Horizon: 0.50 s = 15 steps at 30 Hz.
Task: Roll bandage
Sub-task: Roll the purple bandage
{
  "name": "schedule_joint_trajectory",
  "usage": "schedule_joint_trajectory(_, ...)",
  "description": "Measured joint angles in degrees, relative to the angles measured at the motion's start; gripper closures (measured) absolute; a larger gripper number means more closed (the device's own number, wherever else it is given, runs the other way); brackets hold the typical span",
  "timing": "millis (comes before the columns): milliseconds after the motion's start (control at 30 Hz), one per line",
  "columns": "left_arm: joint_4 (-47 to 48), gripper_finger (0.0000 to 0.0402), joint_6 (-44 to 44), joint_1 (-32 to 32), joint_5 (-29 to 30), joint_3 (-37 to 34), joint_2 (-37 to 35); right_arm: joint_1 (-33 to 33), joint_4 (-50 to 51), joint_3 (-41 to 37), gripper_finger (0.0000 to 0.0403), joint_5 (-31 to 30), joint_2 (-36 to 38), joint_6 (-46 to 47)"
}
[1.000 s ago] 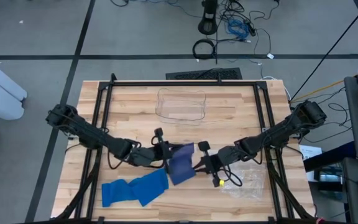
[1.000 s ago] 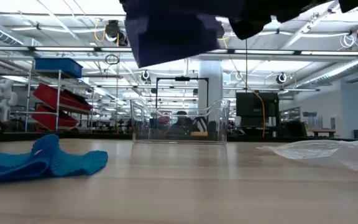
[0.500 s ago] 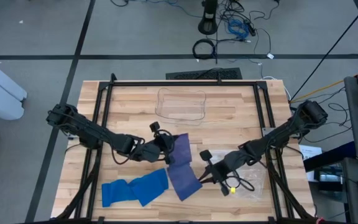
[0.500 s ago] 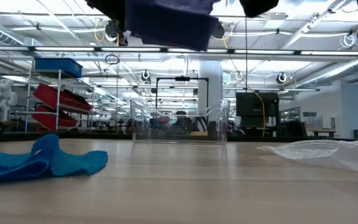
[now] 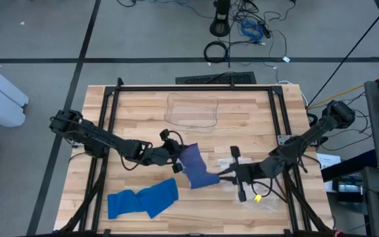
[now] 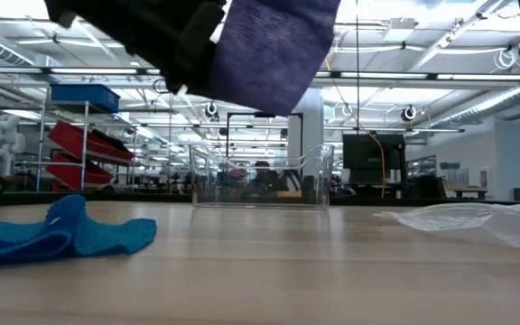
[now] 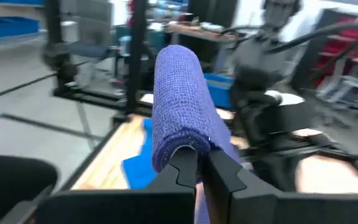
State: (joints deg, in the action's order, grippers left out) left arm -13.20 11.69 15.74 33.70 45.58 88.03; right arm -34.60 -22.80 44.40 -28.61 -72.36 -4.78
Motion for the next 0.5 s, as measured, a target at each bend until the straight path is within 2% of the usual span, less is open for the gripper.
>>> schedule_joint_trajectory(167,-7.4,0.0401,3.3,-1.0,-8.5,-4.4,0.0,-0.4,-1.2,0.0,0.0403,-7.6,0.8,-2.4)
schedule_joint_trajectory(400,-7.1,0.0401,8.0,-0.7,-16.4,-5.1,0.0,-0.3,-2.7,0.0,0.0403,-25.6,1.5,-7.9)
schedule_joint_trajectory(500,-7.1,0.0401,9.1,-0.3,-19.9,-5.1,0.0,0.3,-2.7,0.0,0.0403,-30.4,1.5,-10.3)
